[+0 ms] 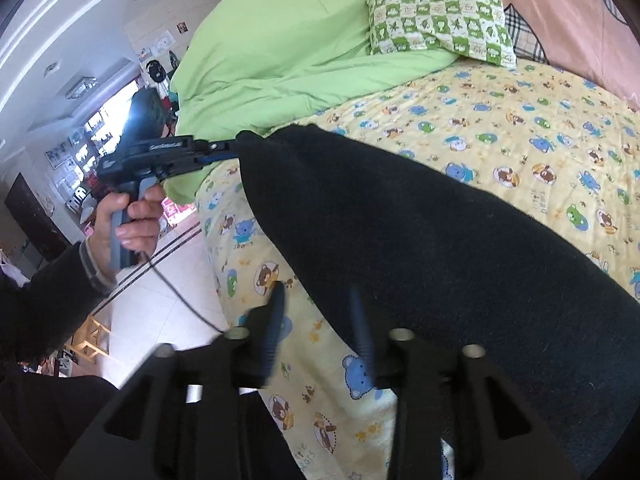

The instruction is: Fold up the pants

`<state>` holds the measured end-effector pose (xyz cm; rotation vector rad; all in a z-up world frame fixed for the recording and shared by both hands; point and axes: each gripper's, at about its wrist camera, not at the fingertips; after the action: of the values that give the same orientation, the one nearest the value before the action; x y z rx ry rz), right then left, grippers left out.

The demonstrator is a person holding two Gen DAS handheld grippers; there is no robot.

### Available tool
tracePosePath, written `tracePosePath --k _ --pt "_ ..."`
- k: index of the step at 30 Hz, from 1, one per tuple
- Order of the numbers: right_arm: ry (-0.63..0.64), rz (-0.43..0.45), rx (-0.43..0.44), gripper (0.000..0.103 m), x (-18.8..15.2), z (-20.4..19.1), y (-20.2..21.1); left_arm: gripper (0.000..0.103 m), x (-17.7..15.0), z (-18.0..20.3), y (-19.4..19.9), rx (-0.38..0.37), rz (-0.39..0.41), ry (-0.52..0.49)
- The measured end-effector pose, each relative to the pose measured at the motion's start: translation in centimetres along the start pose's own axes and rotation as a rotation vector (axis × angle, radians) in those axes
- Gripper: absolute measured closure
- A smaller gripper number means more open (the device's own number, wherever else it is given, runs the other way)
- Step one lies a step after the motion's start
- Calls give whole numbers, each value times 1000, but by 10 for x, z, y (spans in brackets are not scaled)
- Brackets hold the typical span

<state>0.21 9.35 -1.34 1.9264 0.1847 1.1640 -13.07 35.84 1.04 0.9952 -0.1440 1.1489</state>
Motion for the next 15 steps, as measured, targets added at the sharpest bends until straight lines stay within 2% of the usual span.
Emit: tracePosePath --k 1,5,15 --pt "-4 8 3 61 1 0 1 54 -1 1 3 4 6 12" --pt "-31 34 -2 61 3 5 7 48 -10 7 11 -6 2 50" --pt "-111 73 -19 61 3 22 19 46 -26 23 -13 36 -86 100"
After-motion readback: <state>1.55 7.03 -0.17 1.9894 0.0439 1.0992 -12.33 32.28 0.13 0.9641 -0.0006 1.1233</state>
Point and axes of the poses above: each gripper's, at about its wrist camera, not at the fingertips, and y roughly against the way its jaws point, z to its right, x to its top, and after that the axes turned 5 degrees about y, right-handed
